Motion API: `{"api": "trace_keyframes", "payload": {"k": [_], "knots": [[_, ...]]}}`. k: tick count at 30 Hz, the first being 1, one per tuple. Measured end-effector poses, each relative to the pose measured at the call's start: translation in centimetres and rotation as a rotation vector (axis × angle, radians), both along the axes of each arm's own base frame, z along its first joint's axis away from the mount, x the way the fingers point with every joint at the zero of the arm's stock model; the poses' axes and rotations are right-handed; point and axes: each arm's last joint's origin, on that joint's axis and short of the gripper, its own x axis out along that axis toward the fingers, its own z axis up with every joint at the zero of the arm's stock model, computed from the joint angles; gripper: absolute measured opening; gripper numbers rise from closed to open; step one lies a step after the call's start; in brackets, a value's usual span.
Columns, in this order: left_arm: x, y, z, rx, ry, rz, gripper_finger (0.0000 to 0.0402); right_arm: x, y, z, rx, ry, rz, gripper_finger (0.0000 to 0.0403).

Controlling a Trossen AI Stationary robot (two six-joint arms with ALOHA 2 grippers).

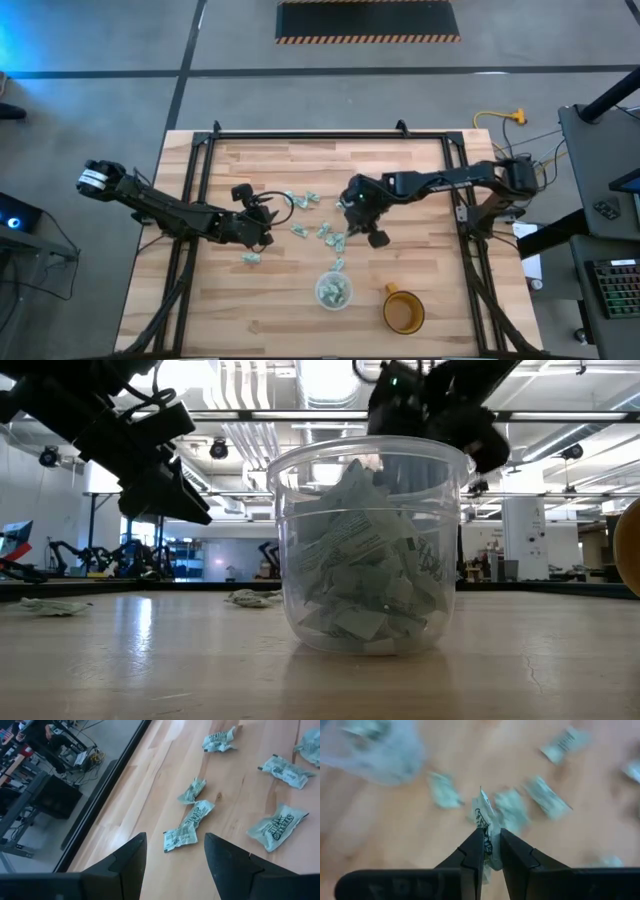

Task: Pick and place Stevia / Truvia into bins
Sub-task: Put the stevia packet into the transparent bin

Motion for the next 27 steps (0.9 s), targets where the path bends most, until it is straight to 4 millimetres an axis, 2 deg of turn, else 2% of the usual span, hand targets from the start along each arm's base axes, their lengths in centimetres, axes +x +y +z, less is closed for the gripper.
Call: {"api": "trace_keyframes", "payload": {"k": [8,12,17,27], "knots": [[0.4,-0.2,0.4,-0.033,-0.031,-0.026,0.0183,0.9,5.0,0.9,0.018,-0.138,0.157,0.0047],[0.5,-0.3,0.5,-0.055,-0.044,-0.044,0.0183,1.1,6.9,1.3,0.023,-0.197,0.211,0.0047],[0.7,-0.4,0.6,-0.079,-0.071,-0.061,0.0183,1.4,8.6,1.8,0.031,-0.274,0.258,0.0047],[1.1,-0.6,1.1,-0.118,-0.131,-0.091,0.0183,1.6,10.8,2.5,0.062,-0.373,0.299,0.0047]]}}
